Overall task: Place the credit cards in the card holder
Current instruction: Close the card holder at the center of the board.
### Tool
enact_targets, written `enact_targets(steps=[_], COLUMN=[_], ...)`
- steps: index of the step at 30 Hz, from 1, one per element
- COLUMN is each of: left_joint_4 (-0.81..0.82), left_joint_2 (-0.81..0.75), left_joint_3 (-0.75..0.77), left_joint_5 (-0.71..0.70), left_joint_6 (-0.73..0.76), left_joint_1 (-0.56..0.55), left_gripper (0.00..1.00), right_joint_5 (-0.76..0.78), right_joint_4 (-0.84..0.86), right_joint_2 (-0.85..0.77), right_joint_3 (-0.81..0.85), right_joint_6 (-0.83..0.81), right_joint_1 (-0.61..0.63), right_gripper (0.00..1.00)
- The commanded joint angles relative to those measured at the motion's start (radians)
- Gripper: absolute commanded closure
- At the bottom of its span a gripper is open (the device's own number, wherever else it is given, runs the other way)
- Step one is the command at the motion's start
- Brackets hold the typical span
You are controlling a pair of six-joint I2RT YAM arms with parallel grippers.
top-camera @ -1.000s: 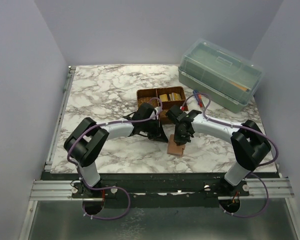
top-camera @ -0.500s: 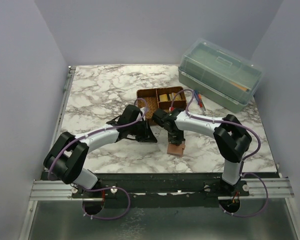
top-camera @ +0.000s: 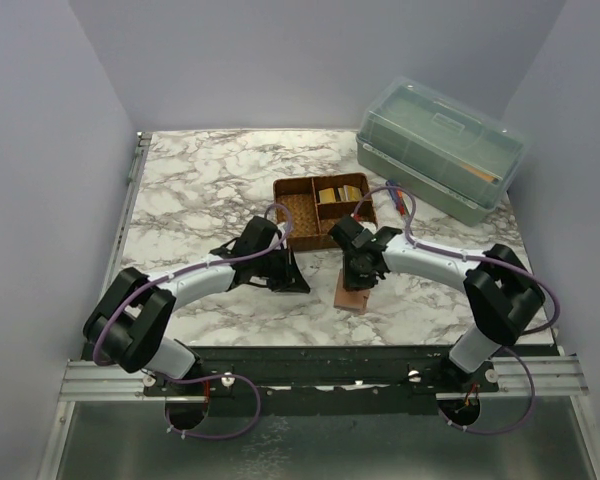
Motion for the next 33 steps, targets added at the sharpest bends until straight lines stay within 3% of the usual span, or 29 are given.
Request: enact_targets(steps=[1, 5, 14, 20, 25, 33], left_joint_4=[0.038, 0.061, 0.084, 0.081, 0.059, 0.042], left_joint_2=[0.03, 0.052, 0.12, 0.138, 0.099, 0.191], left_joint_3=[0.004, 0.006, 0.028, 0.046, 0.045, 0.096], left_joint_5=[0.032, 0.041, 0.047, 0.006, -0.042, -0.055], left_joint_6=[-0.014, -0.033, -0.038, -0.034, -0.027, 0.014], left_joint_1=[-0.003, -0.013, -0.043, -0.042, -0.032, -0.014], left_gripper=[0.97, 0.97, 0.97, 0.98, 0.82, 0.73], right_joint_5=[-0.252, -0.298, -0.386, -0.319, -0.313, -0.348], right_joint_4=[0.439, 0.505, 0.624, 0.526, 0.507, 0.531], right_joint_2=[0.105, 0.054, -0.035, -0.087, -0.13, -0.144], right_joint_3=[-0.164, -0.213, -0.33, -0.307, -0.293, -0.276], right_joint_6=[0.024, 0.022, 0.065, 0.038, -0.002, -0.039], right_joint_1=[0.007, -0.015, -0.076, -0.079, -0.078, -0.078], right_gripper=[0.64, 0.6, 0.61, 0.63, 0.6, 0.59])
